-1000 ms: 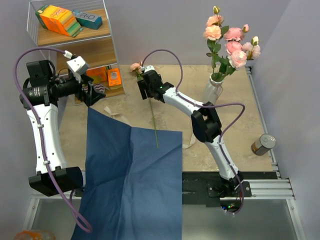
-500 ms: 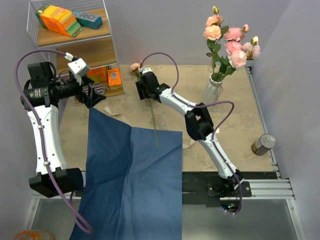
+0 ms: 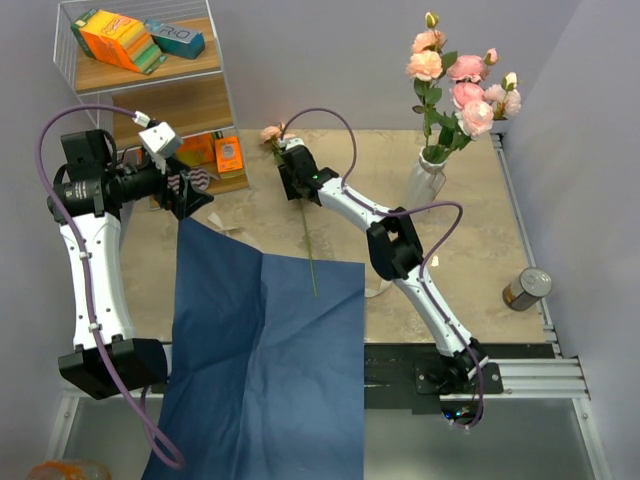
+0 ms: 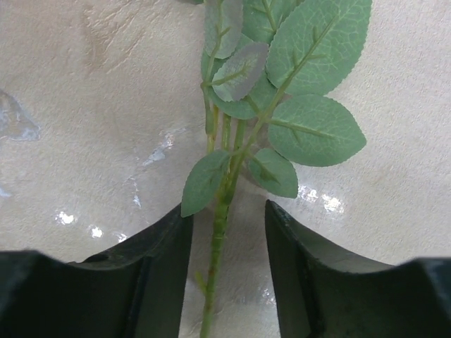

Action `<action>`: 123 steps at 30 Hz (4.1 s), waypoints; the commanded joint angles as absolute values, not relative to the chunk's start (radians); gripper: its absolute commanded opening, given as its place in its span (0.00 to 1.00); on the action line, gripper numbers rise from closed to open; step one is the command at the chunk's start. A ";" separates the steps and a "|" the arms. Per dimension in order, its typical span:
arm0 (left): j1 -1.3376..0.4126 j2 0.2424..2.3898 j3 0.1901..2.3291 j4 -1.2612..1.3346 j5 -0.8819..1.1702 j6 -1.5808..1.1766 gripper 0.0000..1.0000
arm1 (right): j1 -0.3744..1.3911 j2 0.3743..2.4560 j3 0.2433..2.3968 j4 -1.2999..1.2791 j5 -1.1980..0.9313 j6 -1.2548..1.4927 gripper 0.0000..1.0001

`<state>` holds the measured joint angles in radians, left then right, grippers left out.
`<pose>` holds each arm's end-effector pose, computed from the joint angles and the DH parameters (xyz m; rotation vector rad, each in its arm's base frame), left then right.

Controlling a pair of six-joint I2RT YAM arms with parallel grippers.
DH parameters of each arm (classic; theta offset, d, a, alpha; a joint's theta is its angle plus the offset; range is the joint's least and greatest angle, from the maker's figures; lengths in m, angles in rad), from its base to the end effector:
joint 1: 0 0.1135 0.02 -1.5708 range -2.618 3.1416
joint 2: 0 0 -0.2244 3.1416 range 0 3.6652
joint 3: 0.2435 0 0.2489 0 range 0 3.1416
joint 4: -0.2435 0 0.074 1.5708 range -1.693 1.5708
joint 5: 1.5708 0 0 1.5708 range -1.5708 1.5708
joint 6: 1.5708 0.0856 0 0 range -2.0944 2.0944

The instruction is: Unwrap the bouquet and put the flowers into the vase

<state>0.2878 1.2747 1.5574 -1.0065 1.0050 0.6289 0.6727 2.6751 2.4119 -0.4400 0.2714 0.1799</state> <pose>0.2694 0.0044 0.3738 0.7937 1.8093 -0.5626 0.4747 0.3488 0.1083 -0.4095 2.2100 0.1508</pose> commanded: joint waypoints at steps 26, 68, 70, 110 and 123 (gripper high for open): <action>0.295 1.209 1.575 -0.957 1.038 0.607 0.99 | 0.620 2.172 1.658 -0.325 0.287 0.244 0.18; 0.296 1.172 1.566 -0.888 1.057 0.537 0.99 | 0.614 1.814 1.988 -0.112 0.351 0.131 0.00; 0.296 1.177 1.566 -0.885 1.057 0.529 0.99 | 0.615 1.722 1.857 0.068 0.374 0.031 0.00; 0.295 1.276 1.647 -1.019 1.112 0.658 0.99 | 0.466 1.460 1.473 1.209 0.604 -0.759 0.00; 0.296 1.264 1.634 -1.029 1.101 0.664 0.99 | 0.465 1.514 1.390 1.298 0.652 -0.842 0.00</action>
<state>0.2878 1.2774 1.6192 -1.0256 1.0920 0.6483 0.4702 1.5295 1.4101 1.2236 0.6189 -0.8047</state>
